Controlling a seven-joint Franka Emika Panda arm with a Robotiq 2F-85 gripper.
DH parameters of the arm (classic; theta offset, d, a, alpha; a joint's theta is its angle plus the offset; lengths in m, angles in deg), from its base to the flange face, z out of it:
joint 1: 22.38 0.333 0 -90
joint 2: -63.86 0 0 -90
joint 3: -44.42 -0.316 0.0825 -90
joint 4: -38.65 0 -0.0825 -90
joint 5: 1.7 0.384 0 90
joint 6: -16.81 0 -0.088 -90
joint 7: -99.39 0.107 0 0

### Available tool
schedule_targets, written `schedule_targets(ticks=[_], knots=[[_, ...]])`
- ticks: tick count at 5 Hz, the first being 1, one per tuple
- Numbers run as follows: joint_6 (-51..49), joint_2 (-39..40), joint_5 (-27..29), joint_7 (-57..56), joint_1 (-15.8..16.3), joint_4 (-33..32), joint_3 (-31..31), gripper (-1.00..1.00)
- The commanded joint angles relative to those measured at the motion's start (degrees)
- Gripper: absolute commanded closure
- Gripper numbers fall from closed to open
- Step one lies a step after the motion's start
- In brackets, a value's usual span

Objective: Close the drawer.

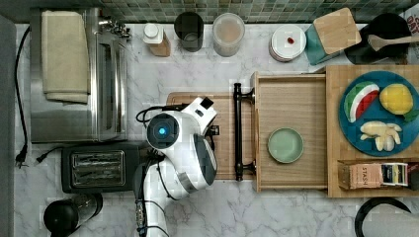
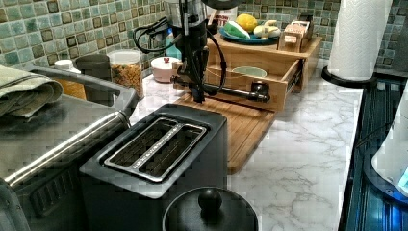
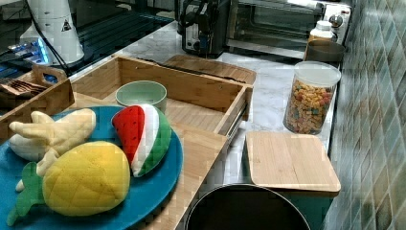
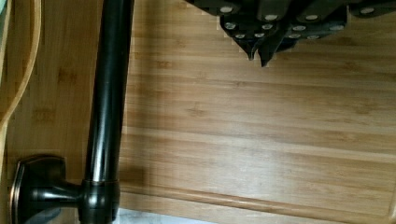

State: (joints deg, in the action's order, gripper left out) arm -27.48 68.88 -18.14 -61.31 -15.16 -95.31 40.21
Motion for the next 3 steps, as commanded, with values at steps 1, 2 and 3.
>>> schedule_targets(ticks=[1,2,3], knots=[[-3.02,2.43,0.39,4.34,-3.08,6.85,3.37,1.00],[0.69,3.60,-1.27,5.47,-2.83,6.59,4.35,1.00],[3.03,4.36,-1.30,5.21,-2.60,6.37,5.31,1.00]])
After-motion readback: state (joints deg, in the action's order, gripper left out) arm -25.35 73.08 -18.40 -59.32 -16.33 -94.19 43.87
